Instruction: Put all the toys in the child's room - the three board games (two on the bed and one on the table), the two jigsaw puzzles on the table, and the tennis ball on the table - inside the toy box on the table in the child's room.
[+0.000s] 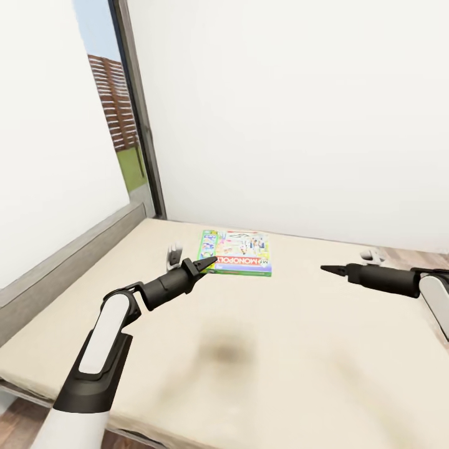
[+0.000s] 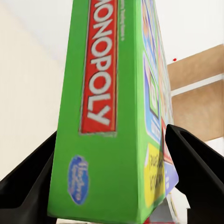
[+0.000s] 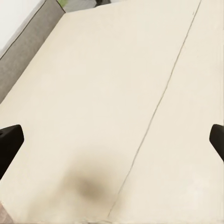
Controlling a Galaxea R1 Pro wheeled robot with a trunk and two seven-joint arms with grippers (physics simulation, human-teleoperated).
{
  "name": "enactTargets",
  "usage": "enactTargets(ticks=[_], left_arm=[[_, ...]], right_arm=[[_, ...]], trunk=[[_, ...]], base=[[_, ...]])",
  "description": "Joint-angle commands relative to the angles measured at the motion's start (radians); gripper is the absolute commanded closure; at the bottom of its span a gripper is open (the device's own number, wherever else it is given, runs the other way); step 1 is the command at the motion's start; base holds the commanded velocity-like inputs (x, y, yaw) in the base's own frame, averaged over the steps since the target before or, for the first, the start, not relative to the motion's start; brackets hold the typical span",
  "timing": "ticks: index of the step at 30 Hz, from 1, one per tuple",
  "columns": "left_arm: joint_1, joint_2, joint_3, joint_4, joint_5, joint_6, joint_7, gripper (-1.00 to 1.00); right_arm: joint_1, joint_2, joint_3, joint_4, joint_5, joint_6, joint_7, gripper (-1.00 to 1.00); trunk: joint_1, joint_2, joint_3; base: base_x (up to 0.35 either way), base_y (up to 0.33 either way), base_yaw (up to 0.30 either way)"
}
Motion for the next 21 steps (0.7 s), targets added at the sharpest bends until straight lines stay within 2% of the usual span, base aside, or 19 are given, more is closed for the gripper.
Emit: enactTargets(ticks=[1, 21], left_arm=[[-0.001, 0.0, 0.001, -0.001, 0.014, 0.002, 0.011, 1.0], [-0.001, 0.0, 0.006, 0.001, 0.01, 0.002, 0.012, 1.0]], right_arm=[[-0.001, 0.001, -0.001, -0.001, 0.01, 0.013, 0.01, -1.0], [-0.001, 0.002, -0.003, -0.003, 0.01, 0.018, 0.008, -1.0]], trunk=[[-0.004, 0.007, 0.003], [-0.081, 0.147, 0.077]], base=[[0.0, 0.0, -0.28], [0.0, 0.0, -0.28]])
